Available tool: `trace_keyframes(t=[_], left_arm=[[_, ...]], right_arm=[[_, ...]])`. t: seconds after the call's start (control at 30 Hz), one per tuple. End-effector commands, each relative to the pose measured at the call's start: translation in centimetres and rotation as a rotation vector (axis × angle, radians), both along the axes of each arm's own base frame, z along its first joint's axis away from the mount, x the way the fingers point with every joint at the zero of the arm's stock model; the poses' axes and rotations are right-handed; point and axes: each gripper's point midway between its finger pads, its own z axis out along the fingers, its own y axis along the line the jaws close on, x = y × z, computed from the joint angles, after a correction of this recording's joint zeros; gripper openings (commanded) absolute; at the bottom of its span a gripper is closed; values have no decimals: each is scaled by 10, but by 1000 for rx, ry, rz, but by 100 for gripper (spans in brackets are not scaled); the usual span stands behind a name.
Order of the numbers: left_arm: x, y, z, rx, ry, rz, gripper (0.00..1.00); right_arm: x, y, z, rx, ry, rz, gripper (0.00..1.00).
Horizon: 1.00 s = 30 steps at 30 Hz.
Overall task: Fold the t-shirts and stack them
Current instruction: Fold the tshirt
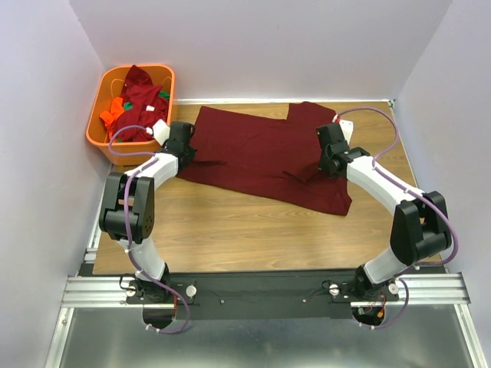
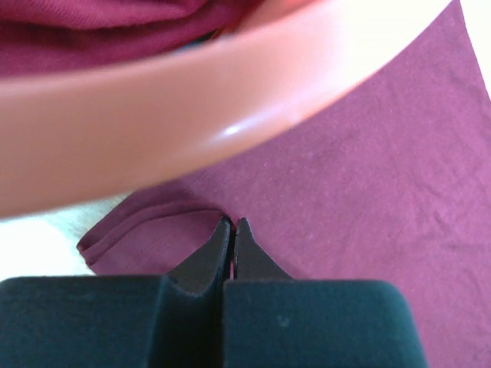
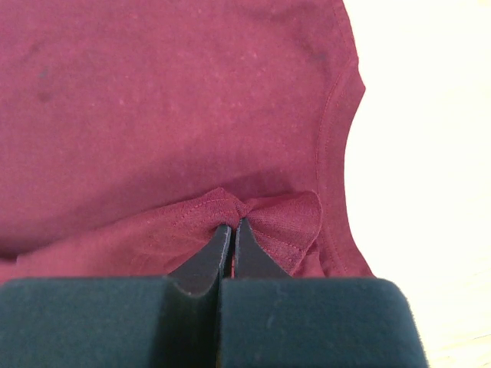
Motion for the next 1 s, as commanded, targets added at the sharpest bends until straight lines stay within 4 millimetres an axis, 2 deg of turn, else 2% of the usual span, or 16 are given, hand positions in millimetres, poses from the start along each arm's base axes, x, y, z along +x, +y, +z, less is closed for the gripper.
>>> trace_keyframes(t=[0.0,0.13,0.43,0.5,0.53,0.57,0.67,0.7,0.73,0.77,0.93,0.97], left_arm=[[10,5,6,34,-17,19,0],[13,6,7,38,-22,16,0],[23,0,4,35,-31,-18,0],[24,1,5,40,-31,-26,8],[28,-1,9,41,-47,-35,16],[30,-2,14,45,-61,-56,34],[33,-8,25,36,-106,-94,58],[31,-9,27,38,-107,-108,62],[35,-11,38,33,-157,-122,65],[34,-17,41,22,-169,-151,66],[26,-31,54,3,-210,-218,68],[22,-36,54,-1,-210,-231,68]], right_arm=[[0,-6,5,10,-31,-25,1],[-3,-13,-1,8,-20,-41,1],[-4,-15,-8,25,-6,-44,1],[-4,-15,-9,28,-6,-45,1],[-4,-15,-9,29,-5,-46,1],[-4,-14,-11,33,1,-41,1],[-2,-15,-15,37,9,-48,3],[-1,-14,-15,45,6,-53,5],[0,-13,-16,49,10,-52,7],[3,-12,-14,63,6,-48,13],[24,-6,-17,119,22,-28,25],[29,-3,-20,137,32,-18,33]])
